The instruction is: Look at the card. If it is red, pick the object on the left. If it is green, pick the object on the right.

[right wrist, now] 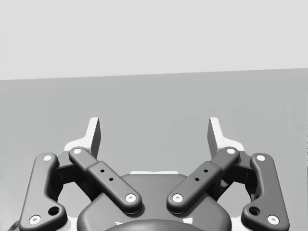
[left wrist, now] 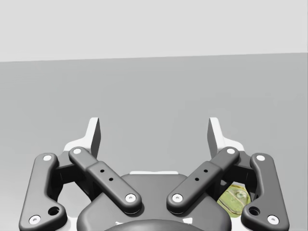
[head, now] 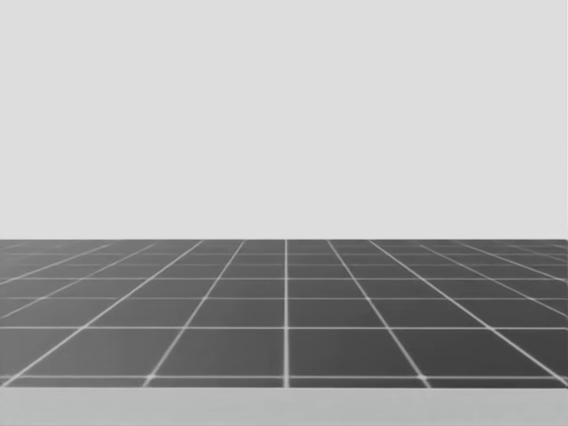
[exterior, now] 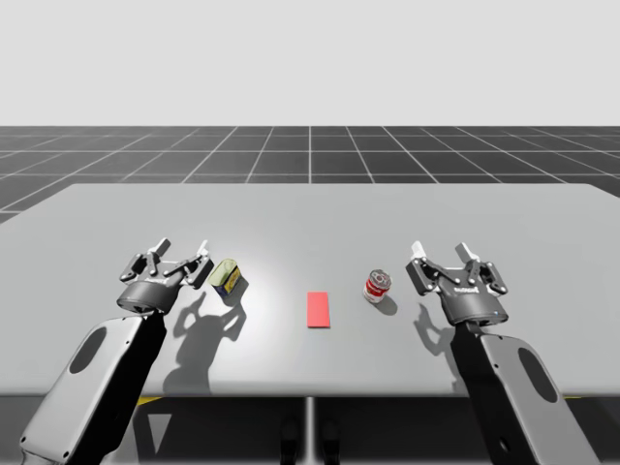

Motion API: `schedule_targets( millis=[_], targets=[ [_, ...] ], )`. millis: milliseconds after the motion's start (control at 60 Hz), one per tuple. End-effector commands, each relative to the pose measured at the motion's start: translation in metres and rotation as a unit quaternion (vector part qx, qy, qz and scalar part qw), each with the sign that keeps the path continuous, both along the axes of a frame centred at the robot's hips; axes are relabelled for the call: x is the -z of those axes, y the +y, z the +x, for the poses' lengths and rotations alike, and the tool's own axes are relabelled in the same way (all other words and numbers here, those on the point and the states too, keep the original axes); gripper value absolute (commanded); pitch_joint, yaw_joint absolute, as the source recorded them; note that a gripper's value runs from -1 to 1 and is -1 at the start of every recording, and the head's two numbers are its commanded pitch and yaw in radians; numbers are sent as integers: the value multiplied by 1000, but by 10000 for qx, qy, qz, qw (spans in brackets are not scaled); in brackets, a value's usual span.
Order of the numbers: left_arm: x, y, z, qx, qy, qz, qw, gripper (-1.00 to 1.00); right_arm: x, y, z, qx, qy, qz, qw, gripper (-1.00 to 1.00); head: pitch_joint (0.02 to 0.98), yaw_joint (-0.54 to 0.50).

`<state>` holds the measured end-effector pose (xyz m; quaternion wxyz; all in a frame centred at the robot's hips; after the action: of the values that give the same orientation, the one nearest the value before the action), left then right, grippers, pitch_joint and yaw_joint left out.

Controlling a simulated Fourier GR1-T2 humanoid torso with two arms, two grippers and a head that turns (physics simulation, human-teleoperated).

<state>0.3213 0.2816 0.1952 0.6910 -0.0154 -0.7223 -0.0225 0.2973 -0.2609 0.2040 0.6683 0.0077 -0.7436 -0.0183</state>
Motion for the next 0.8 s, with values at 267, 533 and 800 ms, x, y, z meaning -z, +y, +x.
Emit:
schedule_targets(
  millis=[267, 533, 800],
  targets=[
    [0, 0, 0, 11, -14, -18, 10000, -1000, 0, 5, -1, -89, 61, 8, 9999, -1000, 172, 1],
    [-1, 0, 0, 30, -83, -25, 10000, -1000, -1, 3, 0, -24, 55, 70, 10000, -1000, 385, -5],
    [-4, 1, -1, 99, -279, -62, 9995, -1000, -2, 2, 0, 0, 36, 71, 10000, -1000, 595, -1]
  ],
)
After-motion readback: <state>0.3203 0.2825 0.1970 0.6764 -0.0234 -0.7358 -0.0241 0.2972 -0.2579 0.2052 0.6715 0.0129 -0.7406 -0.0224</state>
